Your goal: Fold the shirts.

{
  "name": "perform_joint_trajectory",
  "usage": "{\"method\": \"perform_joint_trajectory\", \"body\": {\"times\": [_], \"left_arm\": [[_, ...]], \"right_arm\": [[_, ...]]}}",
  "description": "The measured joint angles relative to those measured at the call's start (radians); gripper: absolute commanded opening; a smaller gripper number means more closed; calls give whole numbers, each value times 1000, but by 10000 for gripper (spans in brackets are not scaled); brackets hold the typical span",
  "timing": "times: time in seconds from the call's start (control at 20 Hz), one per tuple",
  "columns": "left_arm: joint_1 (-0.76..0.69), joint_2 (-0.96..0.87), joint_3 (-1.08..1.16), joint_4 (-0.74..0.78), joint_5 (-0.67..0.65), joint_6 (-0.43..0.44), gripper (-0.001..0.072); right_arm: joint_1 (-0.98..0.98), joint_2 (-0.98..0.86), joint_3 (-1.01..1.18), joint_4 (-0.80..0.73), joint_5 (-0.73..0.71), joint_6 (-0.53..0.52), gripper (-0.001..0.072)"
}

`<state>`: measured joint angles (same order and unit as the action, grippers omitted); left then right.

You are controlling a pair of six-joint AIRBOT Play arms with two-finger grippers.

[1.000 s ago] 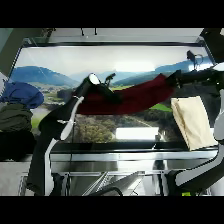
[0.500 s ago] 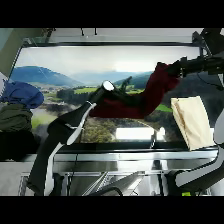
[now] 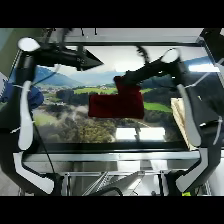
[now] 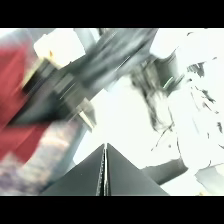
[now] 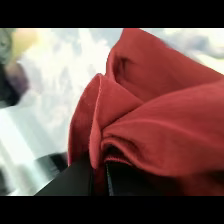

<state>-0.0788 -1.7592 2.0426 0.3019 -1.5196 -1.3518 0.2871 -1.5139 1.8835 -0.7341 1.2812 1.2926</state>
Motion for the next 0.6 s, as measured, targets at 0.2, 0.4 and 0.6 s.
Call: {"method": "perform_joint_trajectory", "body": {"times": [0.2, 0.4, 0.6], "left_arm": [[85, 68, 0, -5, -59, 18, 14], [98, 86, 0, -7, -96, 30, 14], [82, 91, 0, -7, -106, 45, 14]], "right_arm": [[233, -134, 0, -64, -289, 10, 494], [304, -156, 0, -91, -359, 17, 493], [214, -60, 1, -153, -238, 49, 494]]}}
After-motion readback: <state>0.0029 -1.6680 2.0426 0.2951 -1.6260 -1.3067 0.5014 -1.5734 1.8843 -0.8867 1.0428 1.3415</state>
